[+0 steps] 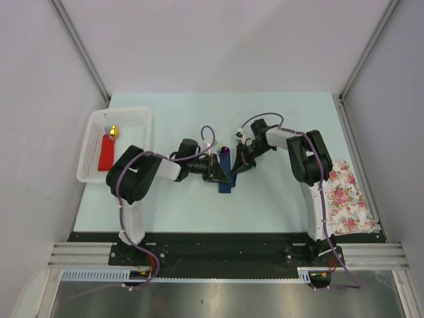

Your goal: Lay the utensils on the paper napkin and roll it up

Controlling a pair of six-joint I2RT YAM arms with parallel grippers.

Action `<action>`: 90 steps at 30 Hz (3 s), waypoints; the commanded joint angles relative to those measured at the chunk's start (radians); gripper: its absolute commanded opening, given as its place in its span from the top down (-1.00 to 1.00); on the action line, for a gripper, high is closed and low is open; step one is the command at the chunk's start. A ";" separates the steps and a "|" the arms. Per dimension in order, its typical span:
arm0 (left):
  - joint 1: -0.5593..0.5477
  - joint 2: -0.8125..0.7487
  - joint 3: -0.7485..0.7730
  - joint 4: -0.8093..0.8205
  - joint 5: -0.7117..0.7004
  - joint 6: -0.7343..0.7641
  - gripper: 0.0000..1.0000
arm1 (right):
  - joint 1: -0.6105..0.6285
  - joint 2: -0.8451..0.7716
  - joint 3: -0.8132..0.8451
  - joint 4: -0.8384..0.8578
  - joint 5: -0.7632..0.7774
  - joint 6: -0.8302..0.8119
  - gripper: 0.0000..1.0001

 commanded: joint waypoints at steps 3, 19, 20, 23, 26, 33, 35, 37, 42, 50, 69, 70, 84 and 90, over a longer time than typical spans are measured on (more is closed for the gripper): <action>-0.010 0.083 0.026 -0.080 -0.014 0.064 0.64 | -0.001 0.021 -0.032 0.001 0.153 -0.017 1.00; -0.020 0.167 0.066 -0.177 -0.055 0.153 0.77 | -0.024 -0.031 0.021 0.019 0.089 0.020 0.14; -0.018 0.167 0.065 -0.178 -0.055 0.158 0.77 | -0.022 -0.030 0.036 0.019 0.093 0.020 0.13; -0.018 0.166 0.063 -0.177 -0.055 0.161 0.77 | -0.010 -0.007 0.059 0.001 0.122 0.017 0.04; -0.018 0.161 0.062 -0.169 -0.050 0.167 0.77 | 0.010 0.010 0.076 -0.001 0.174 0.008 -0.07; -0.018 0.160 0.065 -0.169 -0.050 0.176 0.78 | 0.059 0.070 0.131 -0.045 0.311 0.005 0.04; -0.017 0.158 0.068 -0.172 -0.052 0.179 0.78 | 0.071 0.082 0.134 -0.059 0.336 -0.003 0.04; -0.017 0.158 0.069 -0.174 -0.049 0.181 0.77 | 0.077 0.092 0.131 -0.075 0.352 -0.010 0.06; -0.013 0.160 0.071 -0.166 -0.050 0.176 0.77 | 0.073 0.125 0.119 -0.084 0.345 -0.015 0.40; -0.003 0.160 0.068 -0.160 -0.054 0.170 0.77 | 0.019 0.135 0.114 -0.078 0.258 0.002 0.97; -0.001 0.170 0.068 -0.154 -0.058 0.165 0.79 | -0.030 0.043 0.082 -0.081 0.000 -0.009 0.63; 0.000 0.170 0.066 -0.154 -0.060 0.165 0.78 | -0.030 0.046 0.085 -0.081 -0.002 -0.009 0.57; -0.001 0.170 0.065 -0.141 -0.064 0.155 0.79 | -0.035 0.059 0.105 -0.047 -0.066 0.037 0.45; -0.001 0.175 0.069 -0.141 -0.067 0.155 0.78 | -0.055 0.050 0.077 0.014 -0.123 0.103 0.42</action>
